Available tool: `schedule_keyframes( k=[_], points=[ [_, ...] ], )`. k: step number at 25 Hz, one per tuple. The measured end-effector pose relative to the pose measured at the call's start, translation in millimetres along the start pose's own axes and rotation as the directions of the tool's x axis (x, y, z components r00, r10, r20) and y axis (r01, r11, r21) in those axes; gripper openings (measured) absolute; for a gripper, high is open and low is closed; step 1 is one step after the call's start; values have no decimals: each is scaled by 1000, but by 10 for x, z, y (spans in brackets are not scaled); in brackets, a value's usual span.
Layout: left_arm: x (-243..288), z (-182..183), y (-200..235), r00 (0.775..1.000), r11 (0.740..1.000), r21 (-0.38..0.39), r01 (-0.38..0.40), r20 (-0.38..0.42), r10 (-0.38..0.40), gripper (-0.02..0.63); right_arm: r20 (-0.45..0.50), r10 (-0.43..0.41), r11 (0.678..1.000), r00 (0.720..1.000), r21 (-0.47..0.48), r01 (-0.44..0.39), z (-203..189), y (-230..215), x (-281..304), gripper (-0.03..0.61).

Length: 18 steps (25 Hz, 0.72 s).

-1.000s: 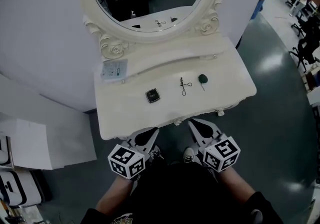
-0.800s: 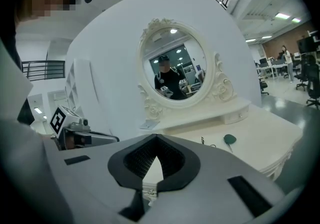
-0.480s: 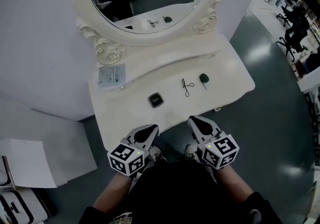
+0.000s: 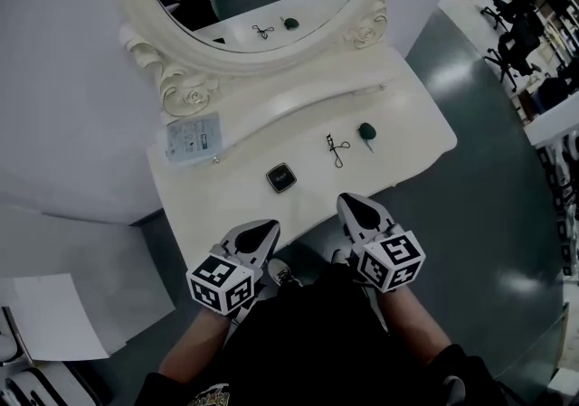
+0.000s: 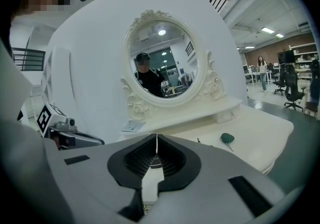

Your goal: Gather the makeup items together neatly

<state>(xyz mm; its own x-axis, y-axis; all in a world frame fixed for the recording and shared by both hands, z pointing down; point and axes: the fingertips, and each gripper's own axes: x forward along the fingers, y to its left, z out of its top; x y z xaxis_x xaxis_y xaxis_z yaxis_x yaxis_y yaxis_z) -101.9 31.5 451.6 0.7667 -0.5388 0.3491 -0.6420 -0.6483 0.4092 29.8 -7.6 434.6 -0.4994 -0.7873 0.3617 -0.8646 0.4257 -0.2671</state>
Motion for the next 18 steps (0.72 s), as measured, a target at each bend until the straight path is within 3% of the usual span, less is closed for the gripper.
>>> schedule_keyframes(
  k=[7,14,18],
  points=[
    [92,32,111,1000,1000,-23,-9,-4,9,8,-35,-44,998,998,-45,42,29,-289,254,32],
    [262,75,249,995,992,-82,-96,5,97,8,-160,-39,993,986,-112,22,-137,-838,701,38],
    [369,97,341,989,982,-116,-146,1,148,8,-242,-33,986,970,-168,-8,-288,-1112,1024,108]
  ],
)
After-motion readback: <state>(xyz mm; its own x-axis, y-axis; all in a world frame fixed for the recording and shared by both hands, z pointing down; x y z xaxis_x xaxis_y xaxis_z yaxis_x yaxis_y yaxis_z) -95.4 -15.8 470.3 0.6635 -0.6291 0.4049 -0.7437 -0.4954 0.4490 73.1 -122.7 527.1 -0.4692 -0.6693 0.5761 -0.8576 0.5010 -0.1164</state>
